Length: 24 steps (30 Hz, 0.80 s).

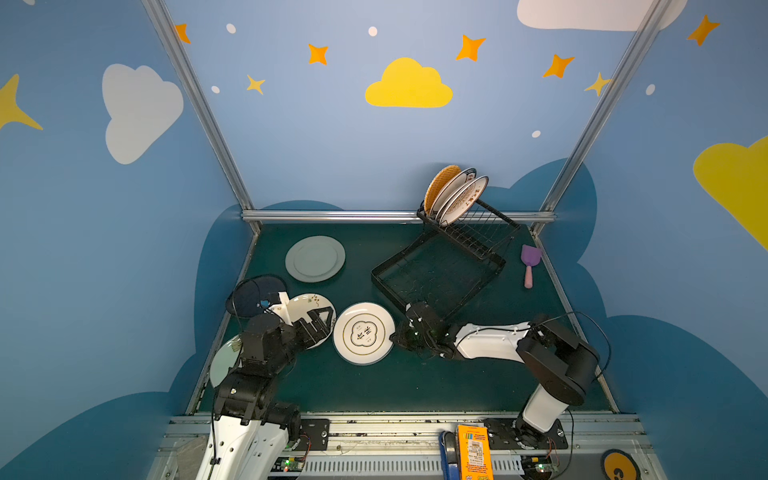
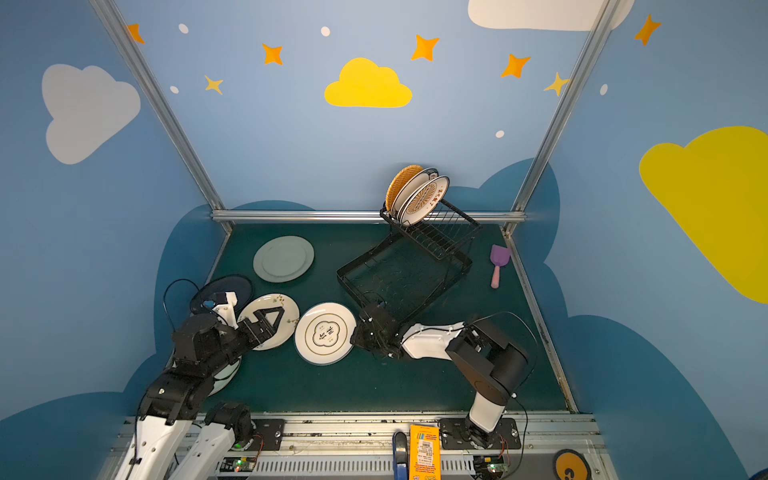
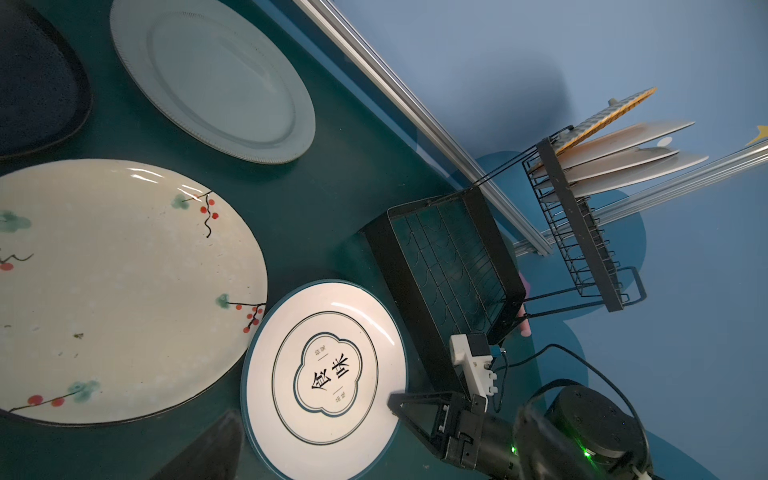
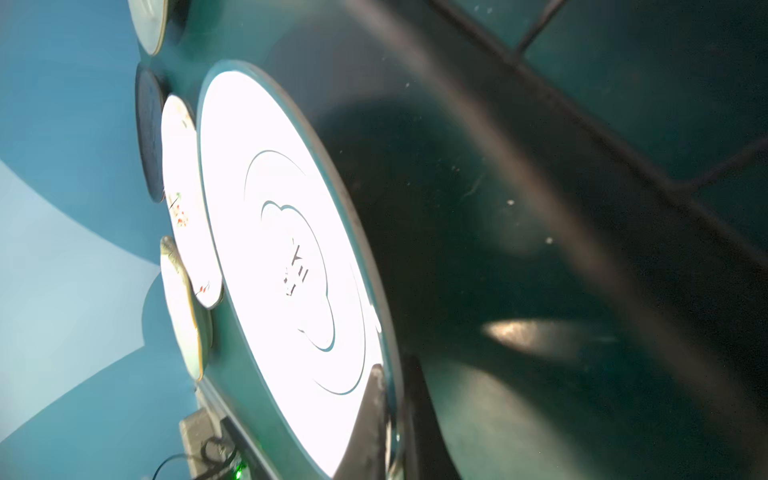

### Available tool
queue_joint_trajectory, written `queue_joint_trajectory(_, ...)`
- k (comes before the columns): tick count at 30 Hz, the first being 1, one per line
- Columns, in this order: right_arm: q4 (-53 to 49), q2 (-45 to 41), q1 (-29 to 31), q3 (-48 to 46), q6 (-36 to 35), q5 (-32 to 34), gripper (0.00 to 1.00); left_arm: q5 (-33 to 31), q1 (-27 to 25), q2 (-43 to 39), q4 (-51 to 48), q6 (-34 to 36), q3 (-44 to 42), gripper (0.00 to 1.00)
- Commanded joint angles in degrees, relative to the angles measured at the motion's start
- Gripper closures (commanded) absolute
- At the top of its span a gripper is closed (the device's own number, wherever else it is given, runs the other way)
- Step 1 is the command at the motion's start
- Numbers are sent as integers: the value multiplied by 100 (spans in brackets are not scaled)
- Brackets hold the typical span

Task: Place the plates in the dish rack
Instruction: 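Push the white cloud-text plate toward the rack edge and grasp its rim with right gripper, then tilt the white plate upright with right gripper while left gripper approaches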

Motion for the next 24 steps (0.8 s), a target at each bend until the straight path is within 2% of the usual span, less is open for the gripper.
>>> queue_joint_trajectory(1,-580,-157,83,165,-323,-563,100,-121,25,67,-99,19,24,0)
queue_joint_trajectory(11,-844,-452,-24,567,-402,-921,100,-781,33,296,-629,406,626,0)
queue_joint_trajectory(20,-788,-602,-293,706,-318,-1282,100,-715,38,279,-697,403,729,0)
queue_joint_trajectory(24,-843,-753,-399,802,-325,-1460,100,-468,52,338,-618,325,660,0)
